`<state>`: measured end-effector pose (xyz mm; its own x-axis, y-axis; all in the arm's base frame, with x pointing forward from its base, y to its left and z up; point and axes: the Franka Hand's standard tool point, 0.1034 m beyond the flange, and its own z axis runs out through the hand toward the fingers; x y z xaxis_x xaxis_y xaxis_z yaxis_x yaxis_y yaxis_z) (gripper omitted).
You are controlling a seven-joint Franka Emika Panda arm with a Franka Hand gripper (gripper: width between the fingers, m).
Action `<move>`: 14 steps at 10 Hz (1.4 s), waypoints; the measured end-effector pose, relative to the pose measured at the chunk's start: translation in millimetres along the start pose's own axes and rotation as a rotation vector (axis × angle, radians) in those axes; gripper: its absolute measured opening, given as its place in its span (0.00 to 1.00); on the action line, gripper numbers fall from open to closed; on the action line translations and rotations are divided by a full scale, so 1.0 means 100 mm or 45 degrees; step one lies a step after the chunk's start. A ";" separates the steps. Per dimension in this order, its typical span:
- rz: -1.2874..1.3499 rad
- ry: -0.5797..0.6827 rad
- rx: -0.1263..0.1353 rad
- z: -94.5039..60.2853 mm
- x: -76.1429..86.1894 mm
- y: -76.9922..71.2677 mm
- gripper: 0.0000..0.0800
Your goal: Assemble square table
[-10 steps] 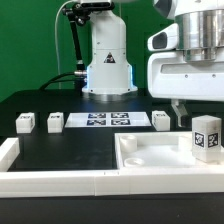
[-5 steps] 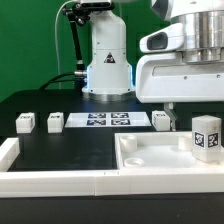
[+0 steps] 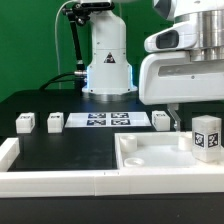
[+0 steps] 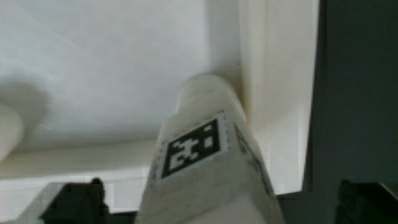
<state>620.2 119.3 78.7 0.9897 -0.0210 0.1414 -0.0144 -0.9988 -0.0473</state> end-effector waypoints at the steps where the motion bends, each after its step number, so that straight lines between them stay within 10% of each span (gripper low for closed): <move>1: -0.015 0.001 0.001 0.00 -0.01 -0.03 0.81; 5: -0.265 0.000 -0.020 0.00 0.00 0.00 0.81; 7: -0.264 0.000 -0.021 0.00 0.00 0.00 0.48; 9: -0.253 0.000 -0.020 0.00 0.00 0.00 0.36; 14: 0.044 0.001 -0.018 0.00 0.00 0.00 0.36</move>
Offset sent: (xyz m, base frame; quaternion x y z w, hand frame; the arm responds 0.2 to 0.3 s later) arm 0.0031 0.0018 0.0034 -0.0058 0.0006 -0.1812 0.9834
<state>619.8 119.5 78.2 0.9885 -0.0552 0.1407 -0.0503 -0.9980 -0.0381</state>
